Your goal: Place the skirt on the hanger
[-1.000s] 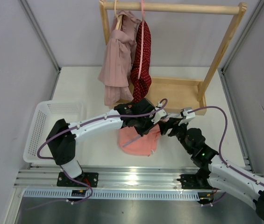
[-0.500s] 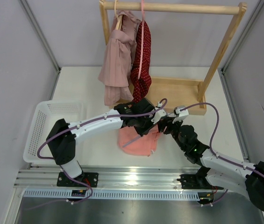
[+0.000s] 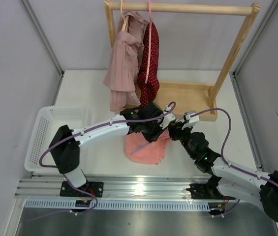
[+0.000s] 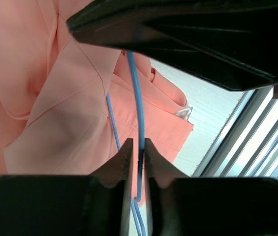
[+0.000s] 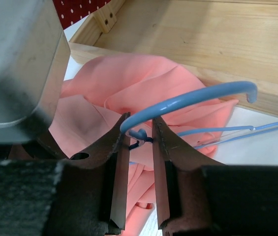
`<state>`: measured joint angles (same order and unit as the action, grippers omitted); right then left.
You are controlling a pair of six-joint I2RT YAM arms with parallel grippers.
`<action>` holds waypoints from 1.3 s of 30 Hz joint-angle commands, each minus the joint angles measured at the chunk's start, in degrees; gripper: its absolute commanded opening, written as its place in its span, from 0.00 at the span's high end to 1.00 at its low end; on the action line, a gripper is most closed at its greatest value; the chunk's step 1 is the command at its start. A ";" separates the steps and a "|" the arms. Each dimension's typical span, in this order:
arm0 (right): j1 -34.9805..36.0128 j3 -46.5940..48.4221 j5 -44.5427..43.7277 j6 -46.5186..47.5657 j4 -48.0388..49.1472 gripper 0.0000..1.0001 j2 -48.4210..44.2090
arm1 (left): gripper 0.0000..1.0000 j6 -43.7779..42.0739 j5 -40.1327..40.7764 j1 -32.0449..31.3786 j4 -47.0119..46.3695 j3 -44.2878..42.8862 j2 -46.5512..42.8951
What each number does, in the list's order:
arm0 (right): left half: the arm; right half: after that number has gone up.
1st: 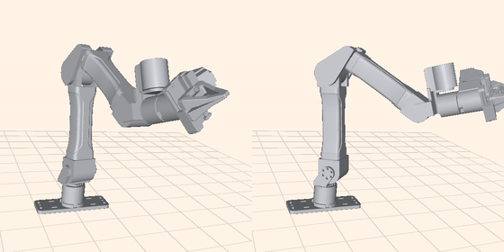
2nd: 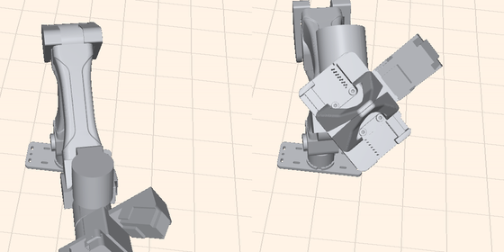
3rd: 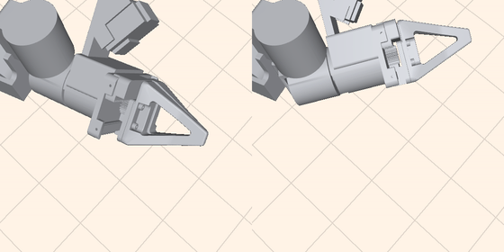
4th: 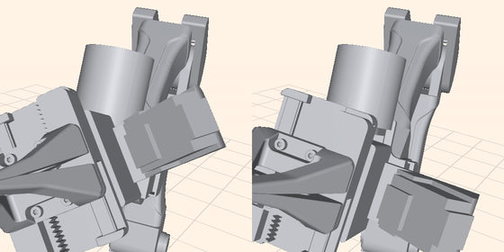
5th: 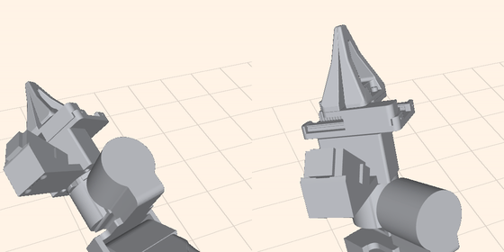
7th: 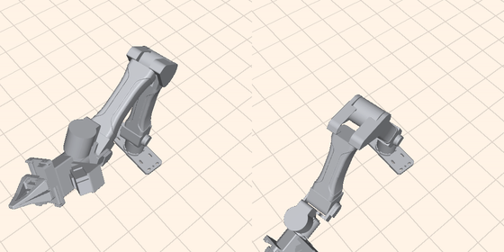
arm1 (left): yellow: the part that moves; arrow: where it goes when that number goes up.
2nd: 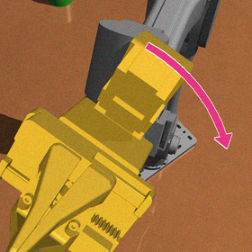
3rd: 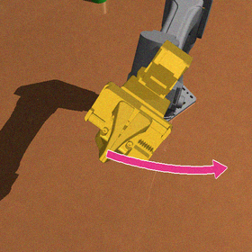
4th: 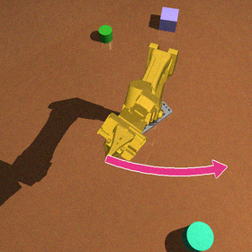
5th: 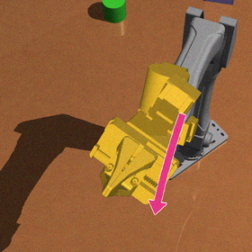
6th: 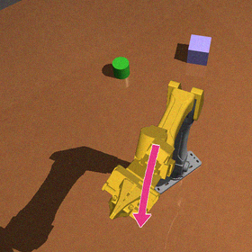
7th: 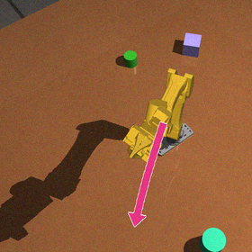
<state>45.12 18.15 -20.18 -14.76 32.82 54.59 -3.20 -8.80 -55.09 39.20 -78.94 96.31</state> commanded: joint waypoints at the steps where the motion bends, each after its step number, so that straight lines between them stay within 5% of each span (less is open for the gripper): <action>1: -0.30 0.92 -3.11 0.97 -0.30 1.00 -2.20 | 0.77 2.76 1.94 1.04 -1.66 -1.31 -3.75; 10: -0.65 0.31 -3.28 0.70 -2.93 1.00 -5.37 | 0.52 5.66 3.96 1.39 -5.18 -1.05 -9.47; 18: -2.40 -0.14 -3.11 -0.09 -5.04 1.00 -6.33 | 0.48 8.65 10.62 1.92 -6.06 0.44 -19.73; 26: -5.84 6.27 -6.43 -3.34 -14.61 1.00 -5.46 | 0.50 19.52 16.08 1.40 -14.76 17.83 -39.61; 33: -6.80 11.90 -10.66 -7.82 -21.48 1.00 -2.03 | 0.51 29.57 35.75 -14.06 -31.10 39.20 -48.59; 39: -6.80 11.99 -10.22 -8.44 -21.04 1.00 -0.53 | 0.47 30.36 45.35 -24.36 -41.13 41.33 -34.05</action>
<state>38.79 28.01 -27.11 -22.61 13.10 53.74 24.36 28.51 -77.80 8.34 -36.42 56.60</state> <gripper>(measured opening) 0.241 0.528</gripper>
